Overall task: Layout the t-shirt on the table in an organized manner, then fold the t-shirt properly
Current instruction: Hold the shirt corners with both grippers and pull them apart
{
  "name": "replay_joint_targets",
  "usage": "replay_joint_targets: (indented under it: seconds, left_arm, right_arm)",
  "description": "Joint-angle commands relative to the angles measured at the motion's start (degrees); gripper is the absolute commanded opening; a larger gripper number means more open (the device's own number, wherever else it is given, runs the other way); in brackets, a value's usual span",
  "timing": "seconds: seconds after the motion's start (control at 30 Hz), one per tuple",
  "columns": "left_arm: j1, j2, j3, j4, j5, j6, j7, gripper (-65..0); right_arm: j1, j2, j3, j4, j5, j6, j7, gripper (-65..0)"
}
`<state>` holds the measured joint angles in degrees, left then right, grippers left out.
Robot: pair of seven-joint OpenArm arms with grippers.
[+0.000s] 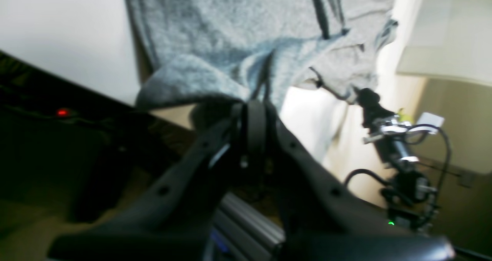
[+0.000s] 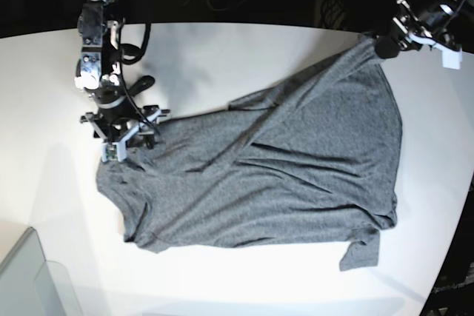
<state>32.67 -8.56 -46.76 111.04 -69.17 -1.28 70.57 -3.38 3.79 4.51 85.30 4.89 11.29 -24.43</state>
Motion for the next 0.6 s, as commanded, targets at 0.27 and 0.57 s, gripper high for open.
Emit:
replay_joint_targets:
  seconds: [0.27,0.57]
  left_arm:
    - [-6.51,-0.89,-10.16,0.82,-3.58,0.97,-0.19,-64.8]
    - [-14.95,0.07,-10.25,-7.44,-0.33,0.97,-0.19,-64.6]
  right_arm:
    - [5.88,-1.11,-2.36,-4.81,0.35,0.18,1.35,-29.2]
    - [7.90,-0.06,-1.92,-15.45,-0.01,0.18,7.68,-29.2]
